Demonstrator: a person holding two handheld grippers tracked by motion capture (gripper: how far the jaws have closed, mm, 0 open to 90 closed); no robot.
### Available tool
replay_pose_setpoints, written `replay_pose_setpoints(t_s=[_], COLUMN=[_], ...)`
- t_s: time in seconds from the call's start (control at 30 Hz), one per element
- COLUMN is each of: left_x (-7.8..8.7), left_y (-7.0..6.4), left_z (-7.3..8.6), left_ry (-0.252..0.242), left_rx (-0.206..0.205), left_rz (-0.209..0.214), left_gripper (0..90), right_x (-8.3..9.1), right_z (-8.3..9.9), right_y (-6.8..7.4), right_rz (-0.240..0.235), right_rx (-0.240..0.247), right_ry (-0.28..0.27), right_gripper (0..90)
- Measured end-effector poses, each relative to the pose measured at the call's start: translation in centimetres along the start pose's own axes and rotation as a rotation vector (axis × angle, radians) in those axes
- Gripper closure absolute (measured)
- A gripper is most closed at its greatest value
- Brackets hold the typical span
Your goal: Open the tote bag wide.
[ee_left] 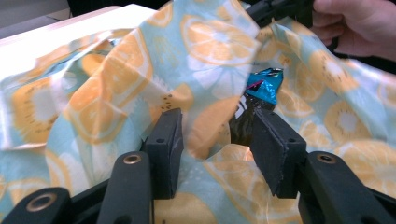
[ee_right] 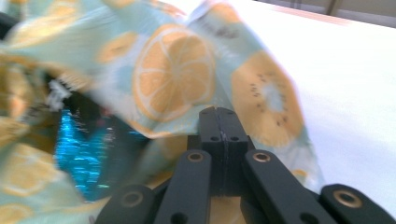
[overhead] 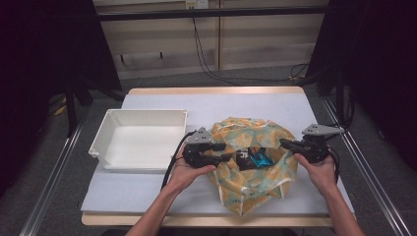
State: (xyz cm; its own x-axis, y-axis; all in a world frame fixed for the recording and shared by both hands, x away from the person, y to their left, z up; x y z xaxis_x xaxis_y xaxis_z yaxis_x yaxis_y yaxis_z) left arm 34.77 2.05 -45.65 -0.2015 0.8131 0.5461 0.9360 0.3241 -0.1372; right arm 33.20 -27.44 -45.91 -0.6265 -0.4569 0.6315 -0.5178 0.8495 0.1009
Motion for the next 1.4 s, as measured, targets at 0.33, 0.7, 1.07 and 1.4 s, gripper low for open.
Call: replay_pose_setpoints(t_s=[0.33,0.7,1.07,1.4], left_x=[0.1,1.0,2.7,-1.4], left_y=[0.2,-0.5,-3.6,-6.3], left_z=[0.2,-0.3,-2.9,-5.3], left_ry=[0.009,-0.001,-0.053,0.084], left_rx=[0.01,0.004,-0.081,-0.175], left_rz=[-0.008,-0.007,0.049,0.131], left_gripper=[51.4,49.6,61.5,69.4], right_x=[-0.3,0.4,2.1,3.0], right_z=[1.2,0.5,0.0,0.5], right_y=[-2.4,-0.2,1.7,1.7], right_rz=[0.039,-0.035,-0.06,-0.066], right_rx=[-0.067,-0.033,-0.003,-0.021], right_ry=[0.0,-0.042,-0.095,-0.133], right_gripper=[90.0,72.2,62.0,60.6])
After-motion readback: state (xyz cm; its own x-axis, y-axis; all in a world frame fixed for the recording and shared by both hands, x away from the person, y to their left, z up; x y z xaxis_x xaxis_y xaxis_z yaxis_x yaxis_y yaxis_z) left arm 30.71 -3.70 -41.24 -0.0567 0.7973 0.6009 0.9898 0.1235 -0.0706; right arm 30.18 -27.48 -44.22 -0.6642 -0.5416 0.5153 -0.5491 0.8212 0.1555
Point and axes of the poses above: each handheld gripper's, and its own axes: x roughly backward along the jaws, z roughly out of its underside, y roughly to its left, the point moved 5 cm from there along -x, roughly forward along the jaws, and after that the axes turned 7 degrees about y, right-handed, at the moved point
